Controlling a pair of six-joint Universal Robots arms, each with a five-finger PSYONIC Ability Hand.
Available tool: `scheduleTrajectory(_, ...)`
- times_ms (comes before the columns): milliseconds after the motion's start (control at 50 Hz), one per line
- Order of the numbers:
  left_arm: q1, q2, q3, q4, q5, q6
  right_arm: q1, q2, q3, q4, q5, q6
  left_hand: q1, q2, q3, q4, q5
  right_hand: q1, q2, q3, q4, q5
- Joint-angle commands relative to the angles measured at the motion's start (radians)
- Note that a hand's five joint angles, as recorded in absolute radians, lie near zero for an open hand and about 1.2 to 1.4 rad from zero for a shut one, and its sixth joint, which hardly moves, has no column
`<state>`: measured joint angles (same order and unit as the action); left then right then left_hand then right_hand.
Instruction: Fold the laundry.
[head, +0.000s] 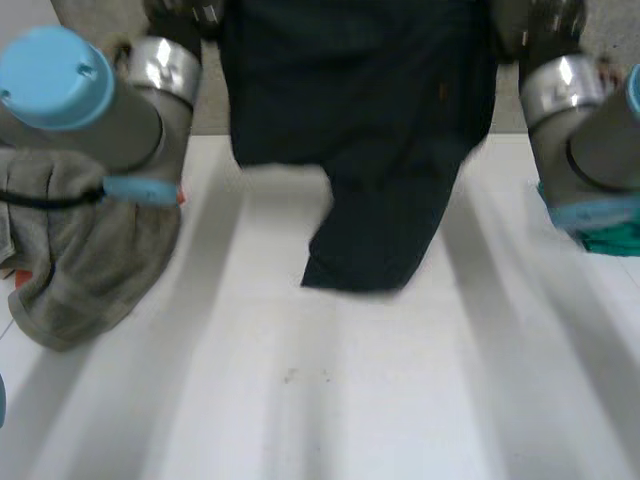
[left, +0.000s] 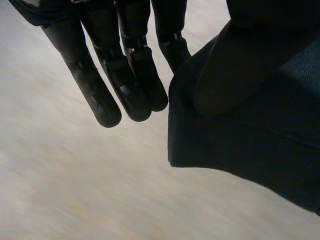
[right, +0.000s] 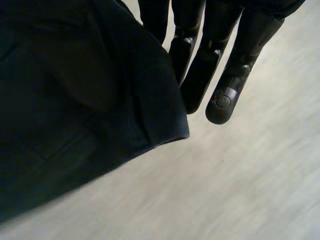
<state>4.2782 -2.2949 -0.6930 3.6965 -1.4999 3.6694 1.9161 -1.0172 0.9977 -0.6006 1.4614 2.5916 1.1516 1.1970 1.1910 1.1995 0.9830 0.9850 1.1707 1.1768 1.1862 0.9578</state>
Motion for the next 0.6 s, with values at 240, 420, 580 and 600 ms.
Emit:
scheduleTrajectory(240, 0.034, 0.106, -0.288, 0.077, -0.014, -0.003, 0.044, 0.114, -0.093, 0.031, 0.062, -0.011, 0.245, 0.199, 0.205, 0.197, 0.239, 0.411, 0.226, 0.219, 0.21, 0.264)
scheduleTrajectory(420, 0.006, 0.112, -0.689, 0.039, 0.017, 0.0, 0.061, 0.223, 0.128, 0.203, -0.019, -0.059, 0.245, 0.199, 0.205, 0.197, 0.239, 0.411, 0.226, 0.219, 0.21, 0.264)
scheduleTrajectory(580, -0.029, 0.133, -0.847, -0.02, 0.017, 0.0, 0.083, 0.235, 0.208, 0.311, -0.015, -0.074, 0.245, 0.199, 0.205, 0.197, 0.239, 0.411, 0.226, 0.219, 0.21, 0.264)
scheduleTrajectory(600, -0.031, 0.161, -0.864, -0.038, 0.015, 0.0, 0.083, 0.211, 0.228, 0.329, -0.015, -0.064, 0.245, 0.199, 0.205, 0.197, 0.239, 0.411, 0.226, 0.219, 0.21, 0.264)
